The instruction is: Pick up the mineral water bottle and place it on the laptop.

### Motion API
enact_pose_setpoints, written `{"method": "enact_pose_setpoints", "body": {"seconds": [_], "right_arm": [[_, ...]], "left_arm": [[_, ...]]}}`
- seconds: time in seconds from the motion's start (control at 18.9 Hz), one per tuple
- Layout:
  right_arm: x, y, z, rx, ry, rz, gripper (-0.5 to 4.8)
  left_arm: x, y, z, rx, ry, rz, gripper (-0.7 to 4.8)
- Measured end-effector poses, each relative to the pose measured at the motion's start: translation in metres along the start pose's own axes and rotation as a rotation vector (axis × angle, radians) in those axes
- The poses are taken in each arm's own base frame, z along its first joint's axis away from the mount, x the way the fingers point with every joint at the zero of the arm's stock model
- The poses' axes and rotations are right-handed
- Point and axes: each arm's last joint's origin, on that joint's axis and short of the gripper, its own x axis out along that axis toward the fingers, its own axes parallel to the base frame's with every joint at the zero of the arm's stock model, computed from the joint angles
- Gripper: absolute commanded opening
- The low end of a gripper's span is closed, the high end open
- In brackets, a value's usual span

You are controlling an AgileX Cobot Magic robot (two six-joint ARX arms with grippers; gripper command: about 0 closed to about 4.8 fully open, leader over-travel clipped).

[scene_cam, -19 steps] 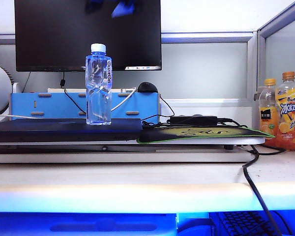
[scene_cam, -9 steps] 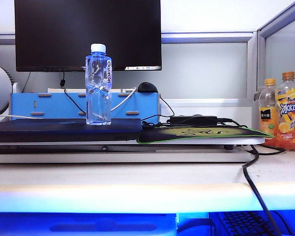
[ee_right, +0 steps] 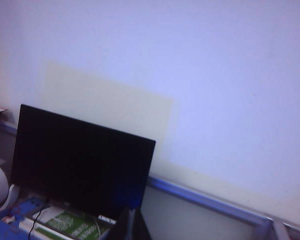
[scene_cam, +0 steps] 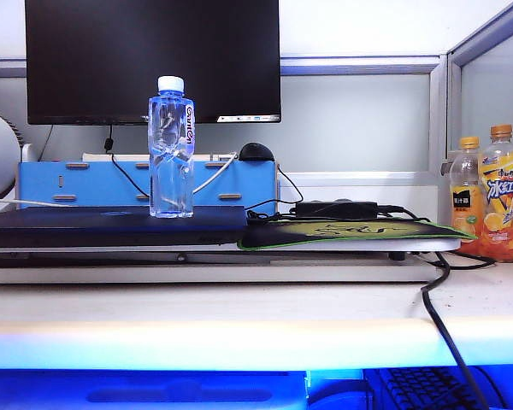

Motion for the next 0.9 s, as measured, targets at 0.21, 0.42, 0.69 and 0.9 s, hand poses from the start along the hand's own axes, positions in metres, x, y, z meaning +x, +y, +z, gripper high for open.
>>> {"method": "enact_pose_setpoints", "body": {"seconds": [0.21,0.42,0.69,0.9], "right_arm": [[-0.058,-0.017,0.004,-0.005,0.028,-0.026,-0.01],[-0.095,-0.027,-0.003,-0.03,0.126,-0.078,-0.01],[-0.089,-0.014,-0.044,-0.099,0.335,-0.059,-0.01],[-0.072,0.013,-0.114,-0.064,0.209,-0.134,0.0]], "left_arm": [[0.0,0.0,0.0,0.0,0.0,0.0,-0.02],[0.0,0.0,0.0,0.0,0.0,0.0,-0.02],[0.0,0.0,0.0,0.0,0.0,0.0,-0.02],[0.0,0.0,0.0,0.0,0.0,0.0,-0.02]]}}
